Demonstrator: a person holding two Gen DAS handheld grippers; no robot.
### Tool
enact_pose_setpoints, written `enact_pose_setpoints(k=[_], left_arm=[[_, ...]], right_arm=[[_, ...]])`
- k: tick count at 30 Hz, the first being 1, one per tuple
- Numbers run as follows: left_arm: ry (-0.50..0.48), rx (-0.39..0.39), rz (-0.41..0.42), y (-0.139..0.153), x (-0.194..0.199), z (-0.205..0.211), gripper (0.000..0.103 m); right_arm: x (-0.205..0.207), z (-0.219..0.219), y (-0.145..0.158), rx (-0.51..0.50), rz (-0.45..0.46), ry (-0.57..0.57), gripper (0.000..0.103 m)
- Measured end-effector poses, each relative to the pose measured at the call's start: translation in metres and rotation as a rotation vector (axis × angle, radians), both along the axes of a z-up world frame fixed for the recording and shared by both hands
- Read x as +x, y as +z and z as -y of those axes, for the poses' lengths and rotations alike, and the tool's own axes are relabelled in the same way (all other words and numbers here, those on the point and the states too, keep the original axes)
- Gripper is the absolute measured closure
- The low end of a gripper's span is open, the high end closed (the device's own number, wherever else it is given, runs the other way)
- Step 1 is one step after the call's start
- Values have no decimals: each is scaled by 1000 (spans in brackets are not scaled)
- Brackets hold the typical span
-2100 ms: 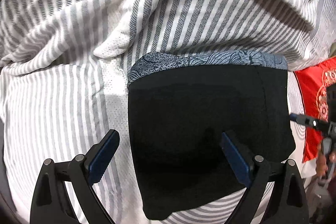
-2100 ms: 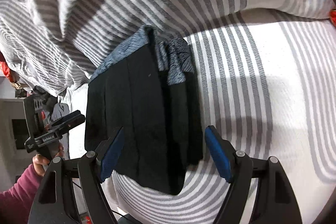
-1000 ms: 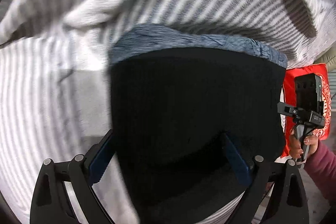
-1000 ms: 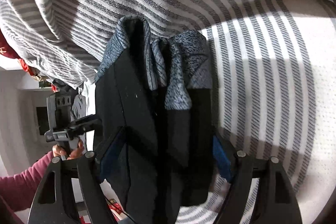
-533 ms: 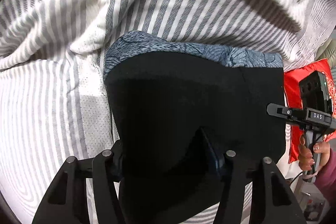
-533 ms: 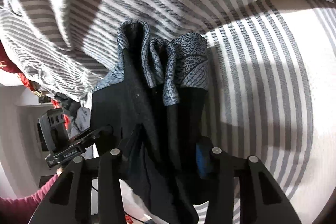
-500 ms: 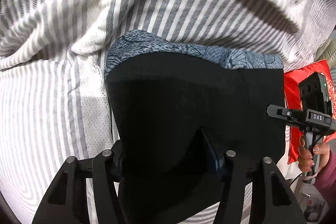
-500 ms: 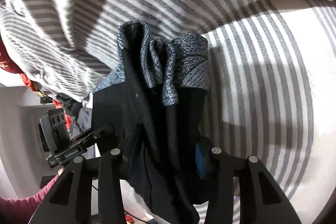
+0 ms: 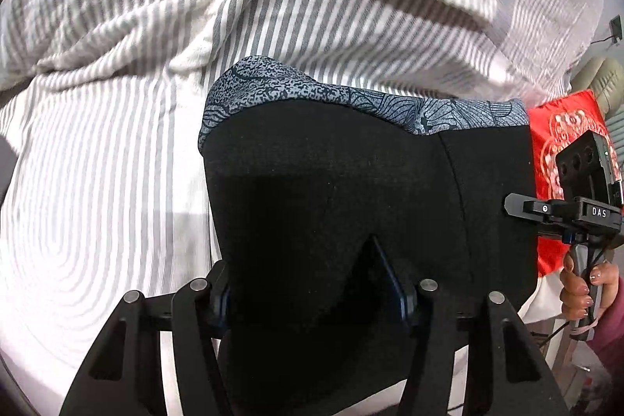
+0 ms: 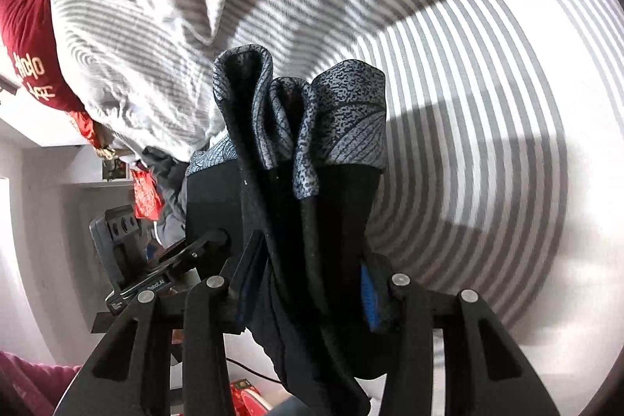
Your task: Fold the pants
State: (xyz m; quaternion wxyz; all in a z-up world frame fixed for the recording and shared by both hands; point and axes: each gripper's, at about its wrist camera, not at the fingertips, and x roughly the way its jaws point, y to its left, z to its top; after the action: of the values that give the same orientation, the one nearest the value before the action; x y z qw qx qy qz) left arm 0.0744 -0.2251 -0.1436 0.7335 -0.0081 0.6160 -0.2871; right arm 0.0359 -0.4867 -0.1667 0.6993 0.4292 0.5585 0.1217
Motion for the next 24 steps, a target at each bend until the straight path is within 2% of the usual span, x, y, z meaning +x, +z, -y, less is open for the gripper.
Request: enact_pose_setpoints(k=[4,11,12,13,15,18,24], left_arm=[[4,12,-34,-7,-24,-2,43],[-12,29,-91,-52,-46,-20,42],[-3,27,-88,-55,-48,-23,37],[12,27,-71,-57,-50,-27,28],[28,49,-47,-56,-51,-34,20],[33,69,-38,-52,-52,-40,20],[2,153,82,-25,-51,-44,20]], right_arm=[[-31,-3,-7,6,-32,-10,57],[-70,-23,-38,-37,-92,-54,57],[-77,-23,-42,-50,-95,-64,57],[-81,-24,-42,-56,-88,-74,57],[-82,-24,-40,-64,-79,-92,55],[-82,-27,-37,-113,-100,-100,49],[-81,-39,-19,-300,-178,-72,37]])
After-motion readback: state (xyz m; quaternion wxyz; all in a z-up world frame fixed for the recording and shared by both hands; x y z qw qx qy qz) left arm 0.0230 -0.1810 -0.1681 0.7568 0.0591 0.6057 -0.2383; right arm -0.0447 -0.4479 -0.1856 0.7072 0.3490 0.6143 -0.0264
